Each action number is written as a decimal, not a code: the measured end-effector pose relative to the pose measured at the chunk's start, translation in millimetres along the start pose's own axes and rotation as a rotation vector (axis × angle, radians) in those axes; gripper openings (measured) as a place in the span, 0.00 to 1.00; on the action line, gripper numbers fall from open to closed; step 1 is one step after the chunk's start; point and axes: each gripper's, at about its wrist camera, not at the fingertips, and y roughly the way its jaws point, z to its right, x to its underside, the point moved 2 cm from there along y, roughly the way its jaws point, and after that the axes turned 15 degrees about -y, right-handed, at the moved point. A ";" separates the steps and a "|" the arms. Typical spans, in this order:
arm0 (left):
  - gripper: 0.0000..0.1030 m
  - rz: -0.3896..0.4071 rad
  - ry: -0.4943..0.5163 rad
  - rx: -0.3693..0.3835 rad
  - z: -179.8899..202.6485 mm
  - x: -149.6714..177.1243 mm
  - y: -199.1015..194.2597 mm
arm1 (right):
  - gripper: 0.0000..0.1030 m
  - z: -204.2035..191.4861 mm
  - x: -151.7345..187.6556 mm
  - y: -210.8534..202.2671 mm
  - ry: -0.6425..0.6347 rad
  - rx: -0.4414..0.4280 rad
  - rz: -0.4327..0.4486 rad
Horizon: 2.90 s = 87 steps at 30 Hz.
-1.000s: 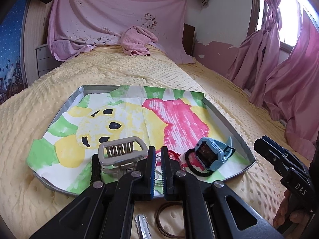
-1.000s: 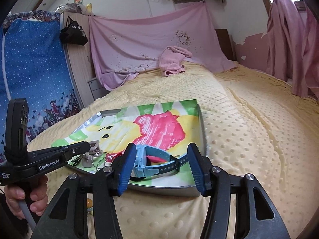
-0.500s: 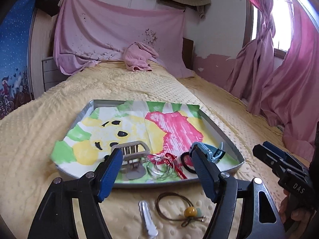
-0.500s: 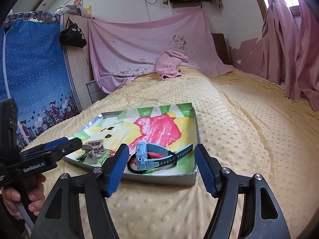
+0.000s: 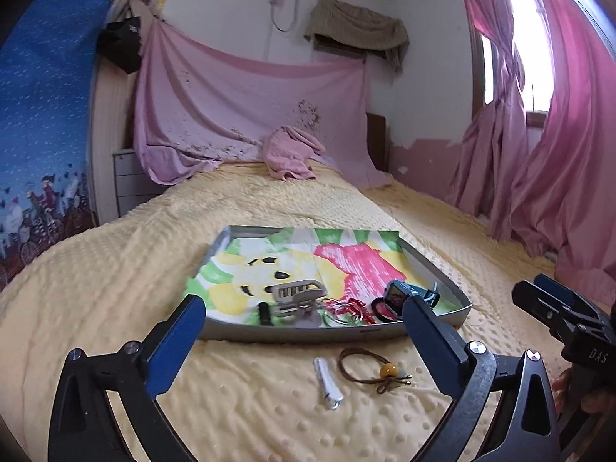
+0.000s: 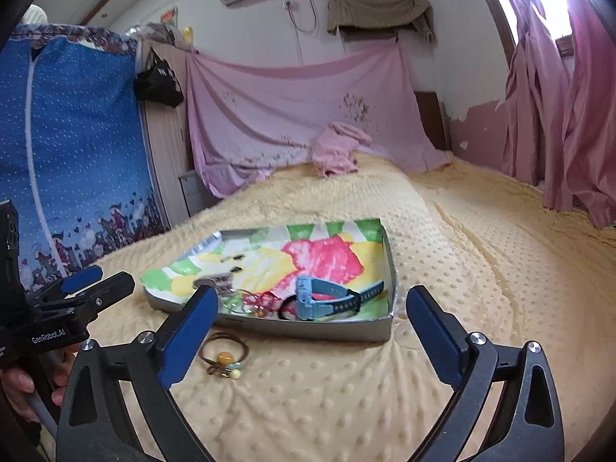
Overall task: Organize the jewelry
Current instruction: 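Lift both open tools away from the tray, then grasp the white hair clip with the left tool while the right tool grasps the brown cord with yellow bead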
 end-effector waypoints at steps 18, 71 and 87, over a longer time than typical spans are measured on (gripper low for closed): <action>1.00 -0.072 0.000 -0.075 -49.0 29.0 -19.8 | 0.95 -38.6 23.8 2.1 -0.081 -0.043 -0.088; 0.22 -0.410 0.104 0.138 -15.3 60.4 61.2 | 0.50 -68.0 54.2 90.9 -0.163 -0.300 -0.324; 0.14 -0.416 0.061 0.137 -17.2 56.6 81.1 | 0.38 -76.1 49.9 118.8 -0.142 -0.335 -0.326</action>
